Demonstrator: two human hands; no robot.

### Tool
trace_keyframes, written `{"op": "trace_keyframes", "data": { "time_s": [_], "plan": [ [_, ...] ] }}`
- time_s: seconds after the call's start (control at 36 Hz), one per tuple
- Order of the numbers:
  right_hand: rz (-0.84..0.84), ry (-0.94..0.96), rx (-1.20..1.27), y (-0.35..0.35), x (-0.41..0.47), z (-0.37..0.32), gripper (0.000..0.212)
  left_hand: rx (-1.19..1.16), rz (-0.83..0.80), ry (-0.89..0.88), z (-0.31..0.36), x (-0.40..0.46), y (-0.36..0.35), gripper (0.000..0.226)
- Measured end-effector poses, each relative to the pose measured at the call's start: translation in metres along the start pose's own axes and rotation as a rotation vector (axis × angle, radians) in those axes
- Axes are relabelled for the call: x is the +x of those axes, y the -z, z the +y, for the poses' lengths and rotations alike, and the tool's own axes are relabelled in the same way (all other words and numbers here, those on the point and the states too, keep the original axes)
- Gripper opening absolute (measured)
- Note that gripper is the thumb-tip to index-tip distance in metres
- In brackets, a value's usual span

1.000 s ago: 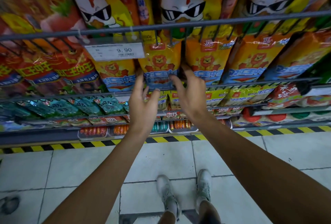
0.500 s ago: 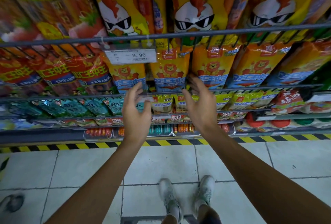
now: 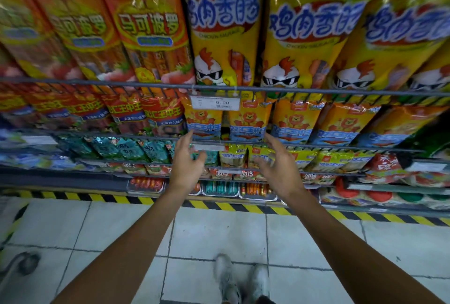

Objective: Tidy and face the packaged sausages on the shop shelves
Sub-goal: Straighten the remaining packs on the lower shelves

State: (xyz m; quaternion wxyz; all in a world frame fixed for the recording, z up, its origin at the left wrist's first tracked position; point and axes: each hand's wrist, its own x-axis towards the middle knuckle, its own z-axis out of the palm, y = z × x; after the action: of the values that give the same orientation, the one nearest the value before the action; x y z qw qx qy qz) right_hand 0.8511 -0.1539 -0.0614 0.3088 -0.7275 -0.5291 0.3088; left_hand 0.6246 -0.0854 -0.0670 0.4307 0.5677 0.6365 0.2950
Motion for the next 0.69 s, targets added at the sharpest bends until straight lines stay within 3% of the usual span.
{"op": "trace_keyframes", "data": {
  "time_s": [0.25,0.42,0.53,0.69],
  "plan": [
    [-0.199,0.081,-0.006,-0.011,-0.044,-0.064,0.064,-0.072,-0.118,0.18,0.0,-0.045,0.081,0.058],
    [-0.307,0.085,0.044,-0.039,-0.051,-0.097,0.063,-0.047,-0.06,0.109,-0.017,-0.051,0.13,0.053],
    [-0.306,0.05,0.069,-0.066,-0.038,-0.123,0.062,-0.011,-0.052,0.058,-0.028,-0.03,0.151,0.053],
    [-0.2,-0.055,0.156,-0.113,-0.015,-0.159,0.062,-0.05,-0.195,-0.013,-0.041,0.022,0.173,0.057]
  ]
}}
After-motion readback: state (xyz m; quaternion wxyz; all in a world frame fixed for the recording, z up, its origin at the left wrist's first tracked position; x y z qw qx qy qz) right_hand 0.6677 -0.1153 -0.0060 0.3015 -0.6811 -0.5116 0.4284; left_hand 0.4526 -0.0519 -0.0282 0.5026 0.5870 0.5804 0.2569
